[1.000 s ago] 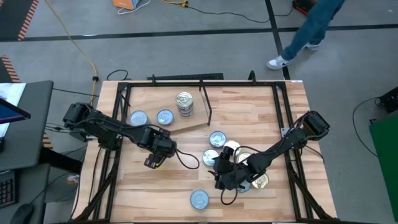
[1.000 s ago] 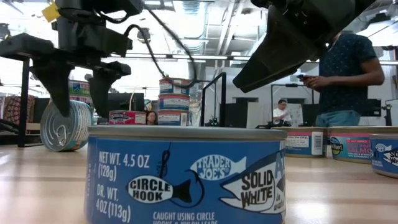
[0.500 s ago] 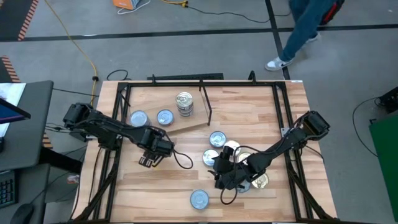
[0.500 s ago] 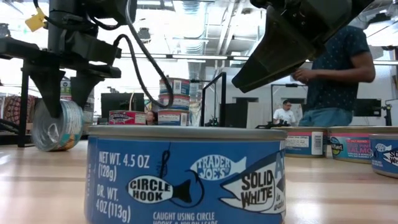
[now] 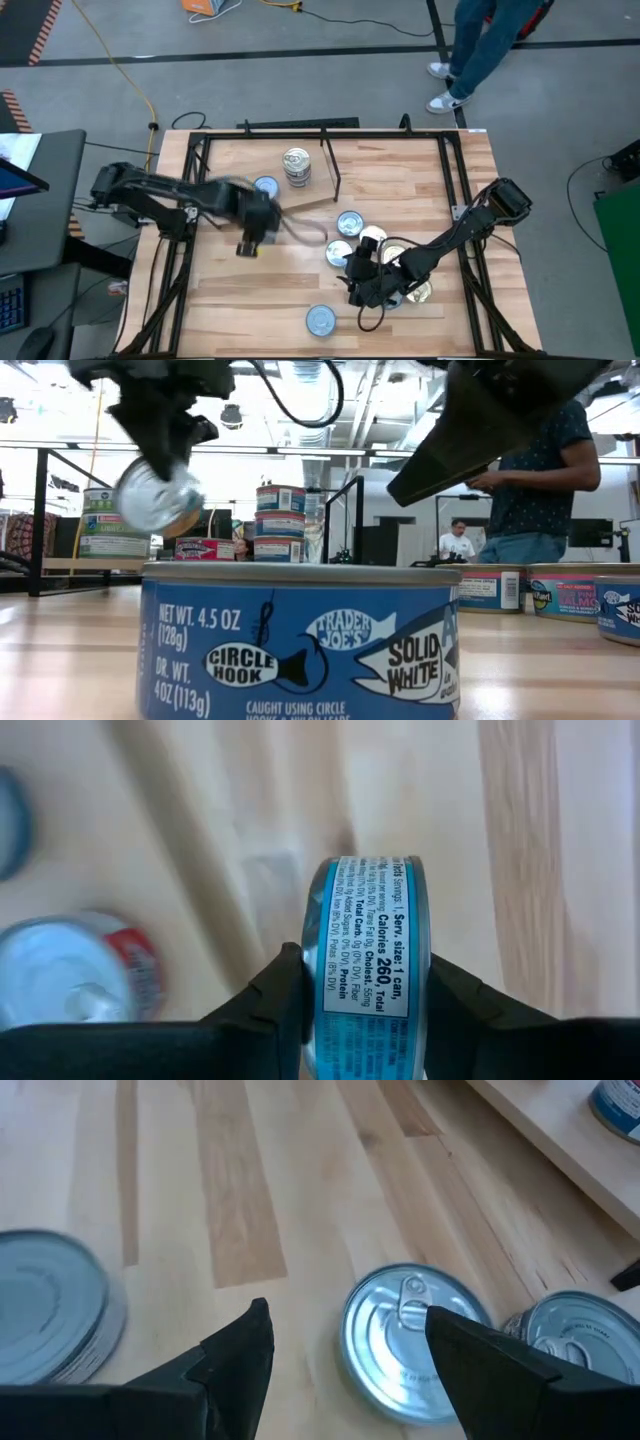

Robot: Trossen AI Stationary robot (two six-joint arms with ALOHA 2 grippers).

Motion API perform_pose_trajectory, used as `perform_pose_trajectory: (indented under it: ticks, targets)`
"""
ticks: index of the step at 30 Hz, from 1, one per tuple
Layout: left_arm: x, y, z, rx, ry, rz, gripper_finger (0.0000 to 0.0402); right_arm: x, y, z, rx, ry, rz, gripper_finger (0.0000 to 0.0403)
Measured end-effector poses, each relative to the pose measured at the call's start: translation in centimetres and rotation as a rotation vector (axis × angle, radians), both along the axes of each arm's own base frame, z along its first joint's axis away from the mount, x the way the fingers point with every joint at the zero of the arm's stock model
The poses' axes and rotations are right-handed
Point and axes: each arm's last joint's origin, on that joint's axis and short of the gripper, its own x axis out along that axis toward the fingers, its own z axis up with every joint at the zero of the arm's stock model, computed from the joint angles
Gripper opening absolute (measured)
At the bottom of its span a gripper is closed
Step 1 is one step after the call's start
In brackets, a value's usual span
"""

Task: Stack canned seafood by type on shelf
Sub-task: Stack the yellow blue tuna can on top of the red tuna can on the shelf

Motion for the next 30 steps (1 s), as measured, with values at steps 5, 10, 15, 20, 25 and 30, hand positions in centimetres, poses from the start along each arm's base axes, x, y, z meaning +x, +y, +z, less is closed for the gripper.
perform_pose_trajectory:
  ticks: [5,10,15,20,25,30]
  targets:
    - [-1.3,5.4,2.0,-0.122,-0.098,0.174,0.0130,-0.2,0.1,-0.1,-0.006,0.012,0.006,0.0291]
    - [-2.5,10.4,2.5,-0.231,-0.155,0.274,0.0130,0.0,-0.1,0.0,-0.019,0.012,0.011,0.0291]
    - [-3.4,14.7,2.1,-0.332,-0.217,0.335,0.0130,0.1,-0.3,0.0,-0.018,0.009,0.007,0.0291]
    - [-4.4,18.2,1.2,-0.417,-0.262,0.397,0.0130,0.1,-0.1,0.1,-0.014,-0.001,0.012,0.0291]
    - [-4.8,20.3,-0.3,-0.516,-0.246,0.459,0.0130,0.1,-0.1,0.1,-0.018,0.001,0.016,0.0291]
    - [-4.7,21.1,-1.4,-0.561,-0.210,0.452,0.0130,0.1,-0.2,0.1,-0.022,0.004,0.015,0.0291]
